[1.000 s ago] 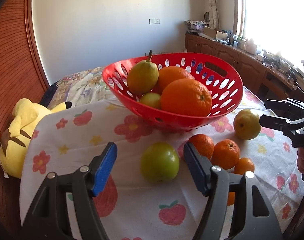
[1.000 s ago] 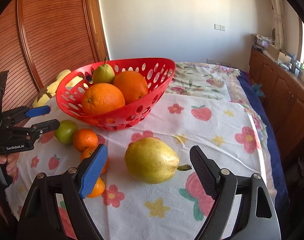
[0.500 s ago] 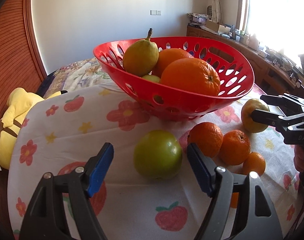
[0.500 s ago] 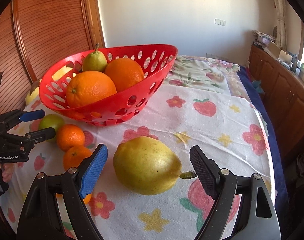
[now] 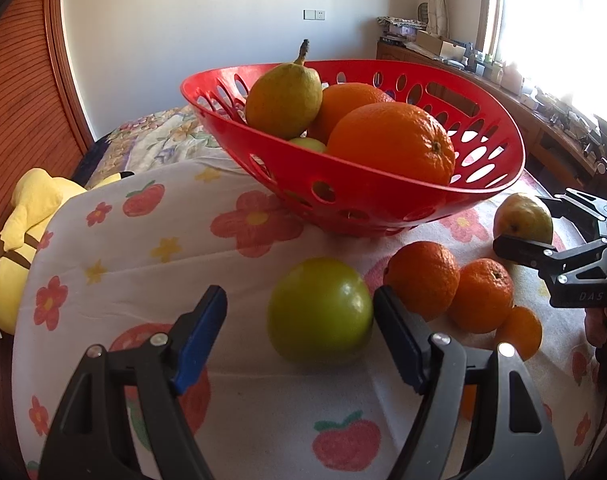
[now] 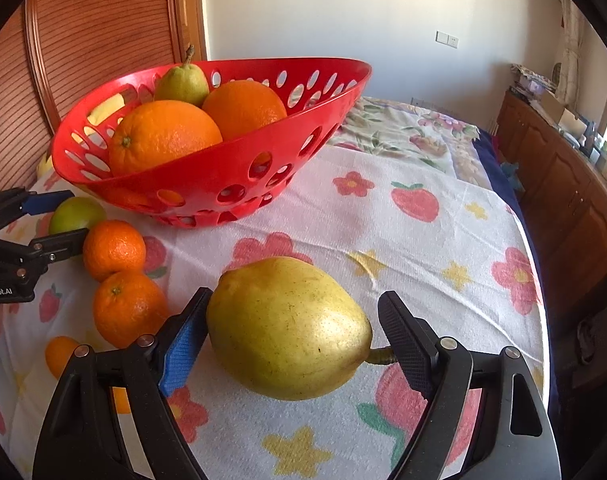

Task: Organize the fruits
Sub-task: 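Grasp a yellow pear with the right tool while the left tool grasps a green apple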

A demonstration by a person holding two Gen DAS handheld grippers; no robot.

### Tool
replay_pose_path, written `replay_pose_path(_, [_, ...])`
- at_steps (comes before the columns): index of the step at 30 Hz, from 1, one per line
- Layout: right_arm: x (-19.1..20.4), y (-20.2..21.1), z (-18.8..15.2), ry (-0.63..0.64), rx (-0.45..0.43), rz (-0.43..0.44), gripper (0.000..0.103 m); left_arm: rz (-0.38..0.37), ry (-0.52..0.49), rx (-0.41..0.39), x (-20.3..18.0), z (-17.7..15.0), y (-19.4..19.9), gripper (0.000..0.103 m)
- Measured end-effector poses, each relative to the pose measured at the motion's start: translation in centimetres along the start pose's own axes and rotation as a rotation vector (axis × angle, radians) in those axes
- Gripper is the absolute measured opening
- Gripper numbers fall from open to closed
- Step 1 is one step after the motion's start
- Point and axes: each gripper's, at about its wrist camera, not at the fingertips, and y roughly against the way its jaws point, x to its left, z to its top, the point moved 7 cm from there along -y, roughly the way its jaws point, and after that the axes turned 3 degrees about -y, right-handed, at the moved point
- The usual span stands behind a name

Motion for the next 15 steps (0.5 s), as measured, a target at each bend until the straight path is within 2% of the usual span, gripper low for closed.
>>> replay_pose_path(5, [-0.17,-0.55,-0.2,-0.004,0.016,-0.002,0.083,-0.024,0.013,0.002,0.27,0.0,-0.4,0.076])
replay_pose_path(9, [-0.1,-0.81,-0.29,0.002,0.02,-0.004,0.081,-0.013,0.011,0.006,0.36,0.11,-0.48,0.076])
replay_pose_path(15, [0.09,-0.84,-0.33,0.007,0.024,0.015,0.073,-0.018,0.021,0.024,0.48,0.13,-0.58,0.076])
